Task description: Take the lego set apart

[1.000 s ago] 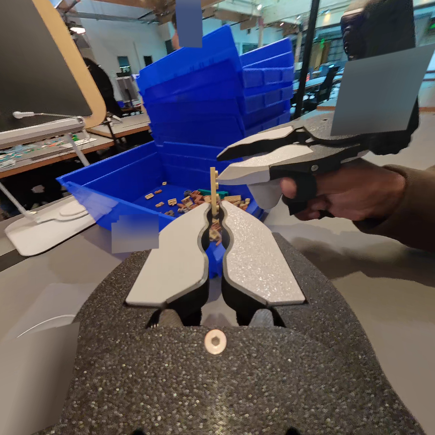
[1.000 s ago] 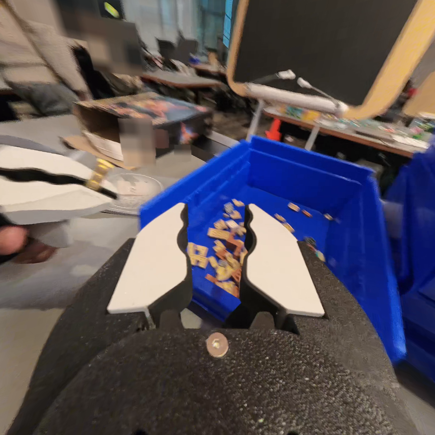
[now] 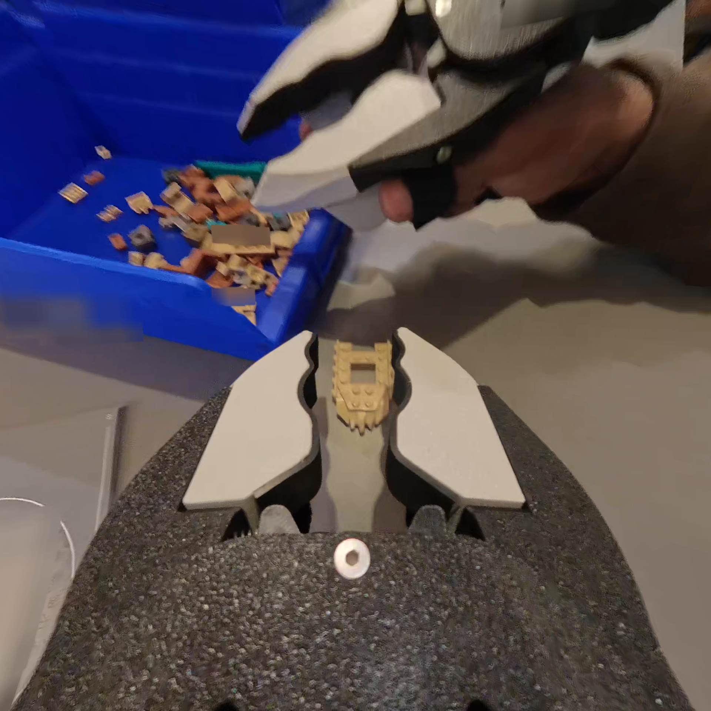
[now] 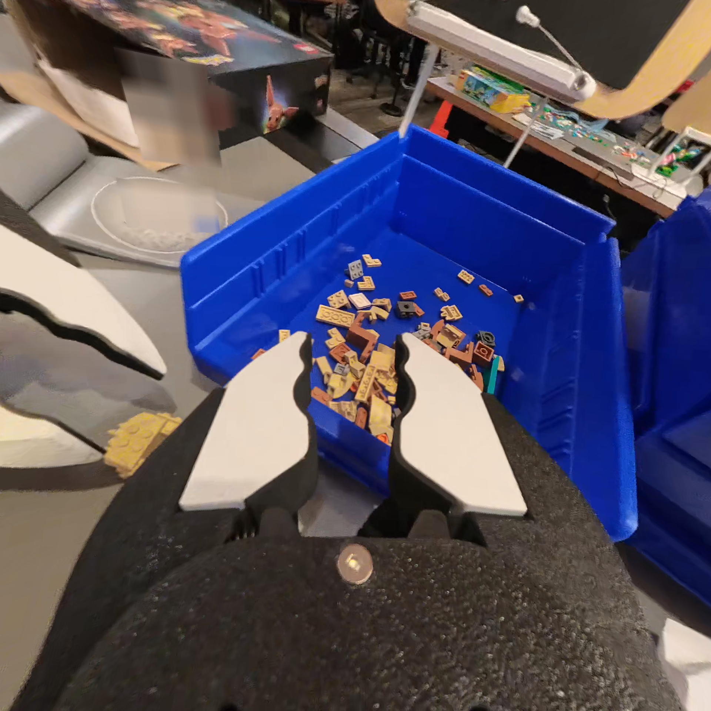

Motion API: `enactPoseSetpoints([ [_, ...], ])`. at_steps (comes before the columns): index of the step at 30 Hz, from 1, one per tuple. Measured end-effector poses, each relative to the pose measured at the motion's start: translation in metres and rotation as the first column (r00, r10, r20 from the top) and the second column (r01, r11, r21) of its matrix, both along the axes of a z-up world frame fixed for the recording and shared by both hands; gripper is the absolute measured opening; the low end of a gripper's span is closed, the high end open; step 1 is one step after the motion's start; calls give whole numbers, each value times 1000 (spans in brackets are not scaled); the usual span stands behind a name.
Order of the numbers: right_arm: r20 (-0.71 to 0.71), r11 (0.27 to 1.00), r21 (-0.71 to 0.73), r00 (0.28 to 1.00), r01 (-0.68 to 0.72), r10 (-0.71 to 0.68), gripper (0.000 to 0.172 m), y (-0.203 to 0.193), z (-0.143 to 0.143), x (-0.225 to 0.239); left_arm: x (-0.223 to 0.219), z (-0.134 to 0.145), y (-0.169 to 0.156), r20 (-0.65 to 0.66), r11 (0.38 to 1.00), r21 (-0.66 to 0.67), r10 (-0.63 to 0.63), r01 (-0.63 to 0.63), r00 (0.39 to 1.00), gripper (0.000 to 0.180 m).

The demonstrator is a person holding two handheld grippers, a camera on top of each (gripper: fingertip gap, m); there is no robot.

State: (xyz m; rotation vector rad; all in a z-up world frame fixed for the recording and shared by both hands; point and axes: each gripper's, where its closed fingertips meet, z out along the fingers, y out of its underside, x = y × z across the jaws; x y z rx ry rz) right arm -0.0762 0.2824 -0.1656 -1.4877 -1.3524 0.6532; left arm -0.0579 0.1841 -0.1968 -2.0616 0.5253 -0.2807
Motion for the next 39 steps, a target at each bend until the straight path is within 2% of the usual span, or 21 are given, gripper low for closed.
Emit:
enactPoseSetpoints([
  [4, 11, 993, 46, 994, -111, 111, 41, -23, 10, 4, -6, -29, -12, -125, 991, -132, -48, 31, 991, 46],
  [9, 66, 958, 44, 958, -283, 280, 38, -54, 5, 18, -7, -55, -15, -248, 978, -204, -88, 36, 965, 53],
  [11, 121, 936, 71, 934, -345, 335, 36, -61, -4, 26, -3, -55, -14, -253, 981, -188, -105, 58, 962, 51],
  [13, 194, 905, 112, 902, -410, 385, 35, -66, -17, 34, -1, -56, -14, -263, 983, -173, -114, 69, 958, 39],
  [18, 408, 822, 208, 811, -531, 420, 36, -73, -60, 50, -6, -51, -7, -347, 993, -96, -91, 61, 933, 39],
  [21, 416, 789, 278, 809, -547, 415, 38, -75, -63, 49, -3, -32, -3, -397, 994, 32, -83, 104, 914, 38],
  [26, 330, 736, 413, 842, -535, 427, 33, -85, -42, 42, -2, -6, 1, -489, 971, 195, -26, 139, 872, 39],
  [32, 318, 702, 535, 882, -470, 348, 28, -80, -35, 34, 3, 1, 1, -501, 956, 240, -26, 167, 865, 39],
  [34, 301, 695, 554, 888, -459, 346, 16, -81, -32, 33, 3, 3, 1, -500, 955, 248, -20, 165, 866, 39],
  [39, 292, 634, 636, 897, -440, 331, 16, -82, -25, 32, 2, 8, 1, -512, 949, 269, -4, 164, 859, 39],
])
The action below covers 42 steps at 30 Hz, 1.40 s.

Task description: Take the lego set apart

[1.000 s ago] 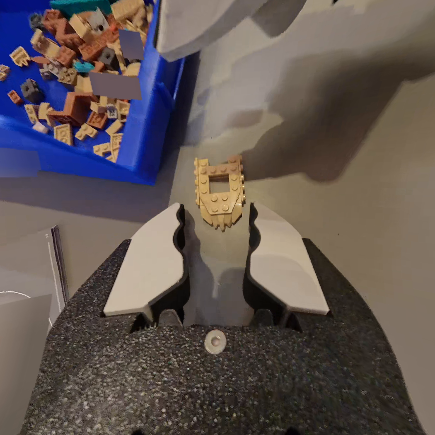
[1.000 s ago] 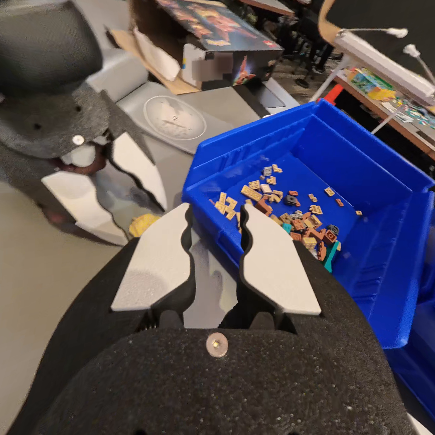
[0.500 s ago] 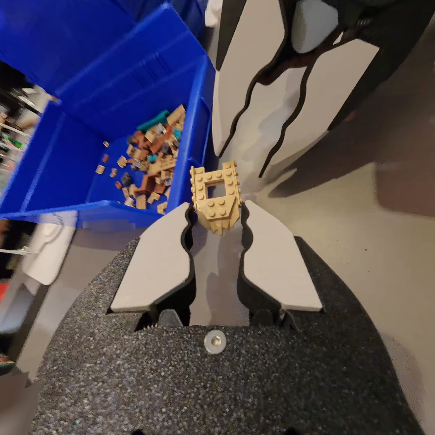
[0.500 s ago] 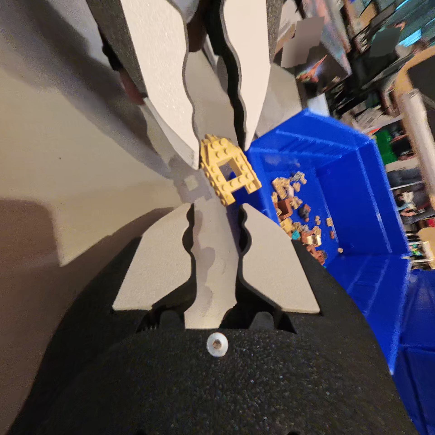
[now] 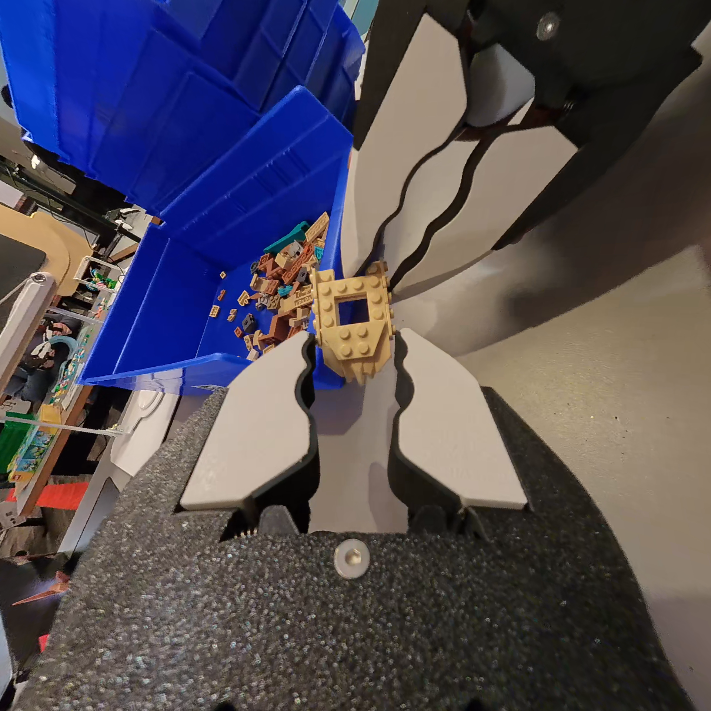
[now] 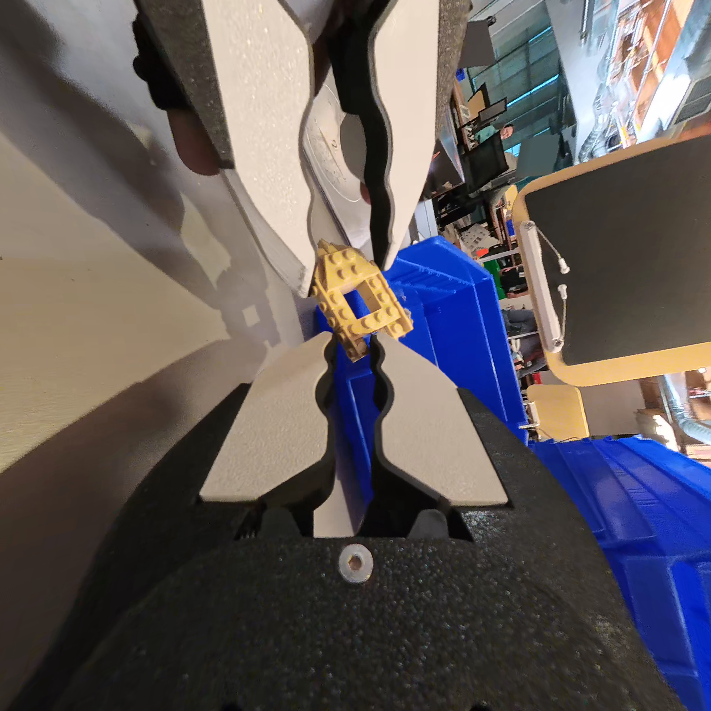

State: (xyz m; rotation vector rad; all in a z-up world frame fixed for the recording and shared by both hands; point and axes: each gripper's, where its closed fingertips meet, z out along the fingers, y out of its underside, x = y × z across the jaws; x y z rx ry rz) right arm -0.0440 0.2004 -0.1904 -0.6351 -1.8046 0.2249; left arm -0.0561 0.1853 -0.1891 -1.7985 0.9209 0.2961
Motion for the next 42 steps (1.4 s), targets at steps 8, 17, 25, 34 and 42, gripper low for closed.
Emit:
enactPoseSetpoints([
  [8, -54, 994, 110, 998, -28, 34, 14, -9, 13, 0, -1, 6, 1, -32, 999, 41, 13, -12, 999, 53],
  [17, -69, 988, 154, 997, -30, 41, 14, -15, 16, -1, 2, 12, 0, -103, 994, 110, -7, 18, 995, 45],
  [25, -118, 994, 108, 993, 17, -4, 12, -9, 26, -1, 2, 26, 0, -191, 972, 233, 26, 19, 981, 44],
  [34, -199, 981, 116, 971, 155, -130, 12, -1, 37, -5, -6, 31, 7, -82, 965, 239, 128, -106, 988, 44],
  [42, -175, 991, 104, 983, 82, -63, 11, -4, 38, 0, -1, 26, 8, -2, 979, 177, 106, -104, 994, 44],
])
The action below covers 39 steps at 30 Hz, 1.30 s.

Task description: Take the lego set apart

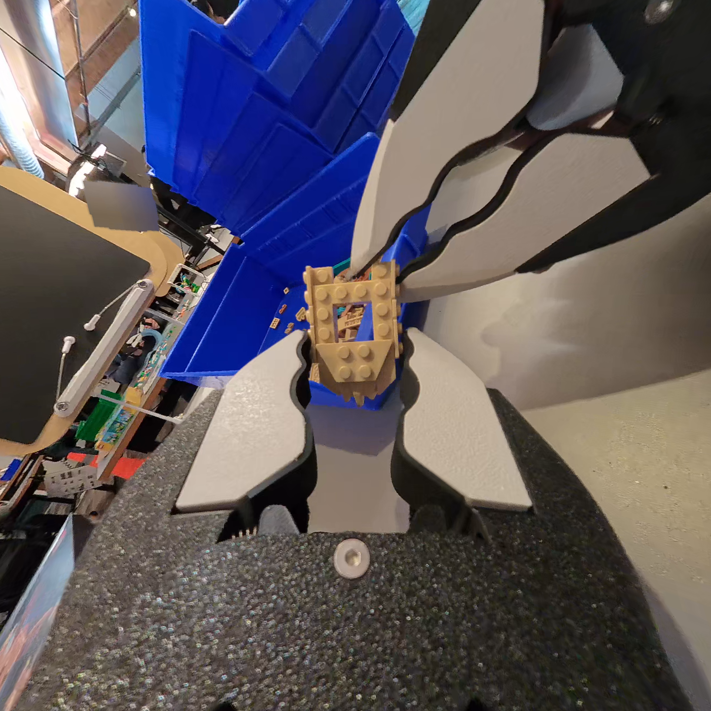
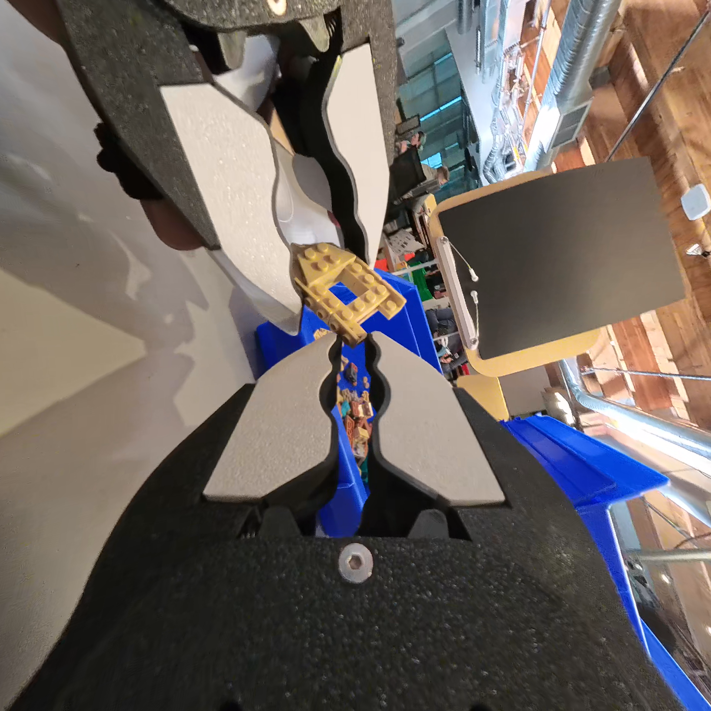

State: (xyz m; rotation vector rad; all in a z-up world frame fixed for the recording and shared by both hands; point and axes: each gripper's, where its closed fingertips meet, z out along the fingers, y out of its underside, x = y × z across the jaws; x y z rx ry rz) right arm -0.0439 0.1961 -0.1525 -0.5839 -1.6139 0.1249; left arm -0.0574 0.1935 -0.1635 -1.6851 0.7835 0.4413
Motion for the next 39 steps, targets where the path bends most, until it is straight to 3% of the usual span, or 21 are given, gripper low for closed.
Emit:
enactPoseSetpoints([
  [4, 24, 999, -10, 998, -53, 53, 10, -3, -1, 5, 5, -2, -1, -1, 999, -11, -30, 30, 1000, 44],
  [9, 20, 989, -98, 994, -109, 111, 11, -4, 1, 12, 8, 4, -7, -138, 995, 46, -80, 87, 987, 44],
  [13, 25, 993, -115, 999, -32, 35, 10, 16, 4, 16, 7, -4, -6, -167, 996, 11, -84, 87, 982, 44],
  [17, 117, 987, -83, 985, 139, -129, 8, 44, -12, 18, 11, -20, -7, -143, 990, -81, -124, 113, 982, 45],
  [22, 144, 975, -123, 975, 187, -168, 6, 50, -17, 18, 13, -29, -9, -113, 983, -134, -144, 129, 983, 45],
  [33, 148, 978, -124, 978, 166, -147, 6, 46, -19, 17, 16, -32, -10, -109, 977, -154, -163, 145, 981, 45],
  [39, 105, 994, -99, 993, -42, 53, 17, 22, -11, 22, 17, -29, -15, -187, 973, -134, -209, 185, 960, 45],
])
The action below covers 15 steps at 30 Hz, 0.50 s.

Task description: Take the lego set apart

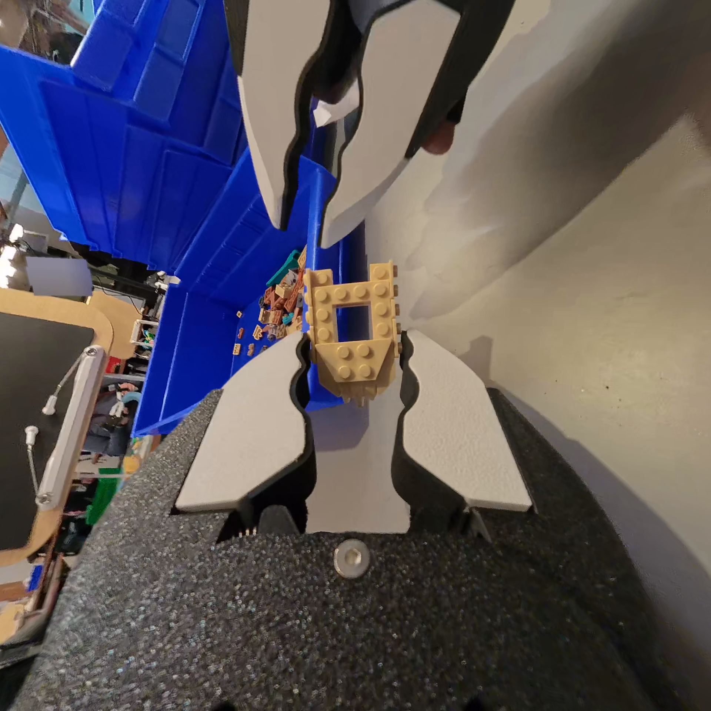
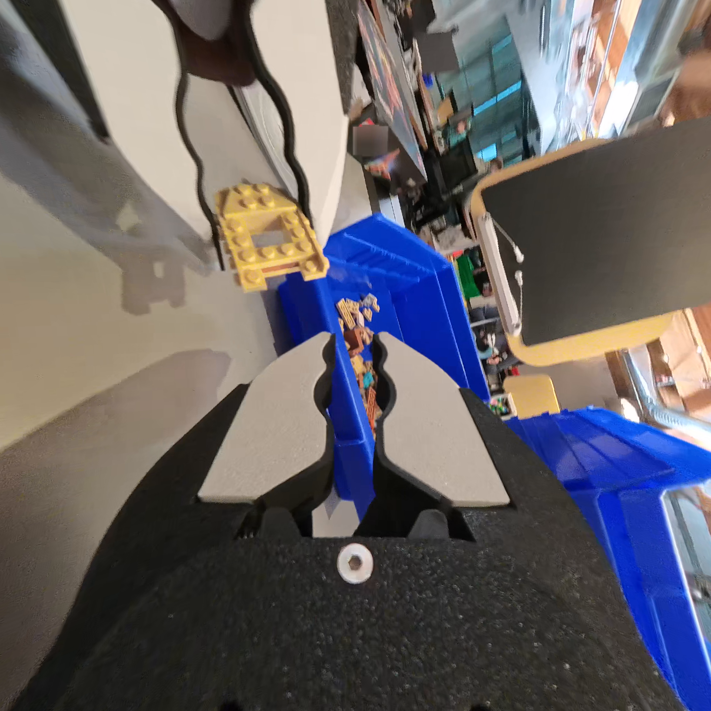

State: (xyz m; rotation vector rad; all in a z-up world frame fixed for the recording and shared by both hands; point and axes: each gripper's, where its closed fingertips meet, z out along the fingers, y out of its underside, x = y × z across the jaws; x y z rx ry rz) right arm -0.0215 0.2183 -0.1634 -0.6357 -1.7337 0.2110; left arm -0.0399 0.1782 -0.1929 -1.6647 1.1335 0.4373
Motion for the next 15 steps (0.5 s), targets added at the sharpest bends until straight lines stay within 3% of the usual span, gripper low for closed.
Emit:
enactPoseSetpoints([
  [7, -32, 982, 103, 986, -159, 163, 25, -32, 4, 3, 5, 7, -6, -148, 992, 96, -64, 78, 987, 45],
  [15, 19, 964, 159, 976, -216, 215, 20, -47, -6, 1, 15, 1, -12, -200, 984, 85, -139, 158, 970, 45],
])
